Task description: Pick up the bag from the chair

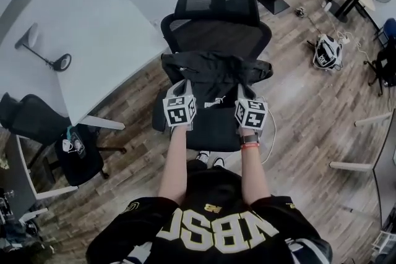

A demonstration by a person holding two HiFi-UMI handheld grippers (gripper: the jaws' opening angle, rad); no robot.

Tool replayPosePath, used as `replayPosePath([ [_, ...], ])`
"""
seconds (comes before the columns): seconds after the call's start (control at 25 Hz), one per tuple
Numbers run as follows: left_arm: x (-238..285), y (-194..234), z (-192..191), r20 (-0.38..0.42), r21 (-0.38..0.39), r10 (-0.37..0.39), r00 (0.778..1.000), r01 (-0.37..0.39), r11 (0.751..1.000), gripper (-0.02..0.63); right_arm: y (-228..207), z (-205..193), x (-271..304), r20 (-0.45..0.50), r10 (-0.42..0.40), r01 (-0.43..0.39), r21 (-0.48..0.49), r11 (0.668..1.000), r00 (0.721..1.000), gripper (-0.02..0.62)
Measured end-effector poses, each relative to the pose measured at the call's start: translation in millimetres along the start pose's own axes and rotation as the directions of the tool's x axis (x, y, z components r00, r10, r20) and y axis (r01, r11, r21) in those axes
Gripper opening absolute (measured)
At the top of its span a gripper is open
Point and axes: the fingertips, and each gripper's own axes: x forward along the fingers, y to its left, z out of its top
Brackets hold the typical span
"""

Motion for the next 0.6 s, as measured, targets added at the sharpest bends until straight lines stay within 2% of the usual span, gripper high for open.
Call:
replayPosePath([
  [0.28, -17.8, -33.3, 86.9, 0.163, 0.067, -0.058, 0.985, 0.048, 0.997, 0.015, -4.2, 77.2, -28.4, 0.164, 0.004, -0.004, -0.002, 1.0, 0.986, 0.018],
  [0.6, -47.0, -58.5, 168.7, 0.317, 0.153, -0.116, 0.941, 0.07, 0.986, 0.015, 1.3, 168.8, -78.5, 0.361, 0.008, 0.022, -0.079, 0.997, 0.932, 0.018],
])
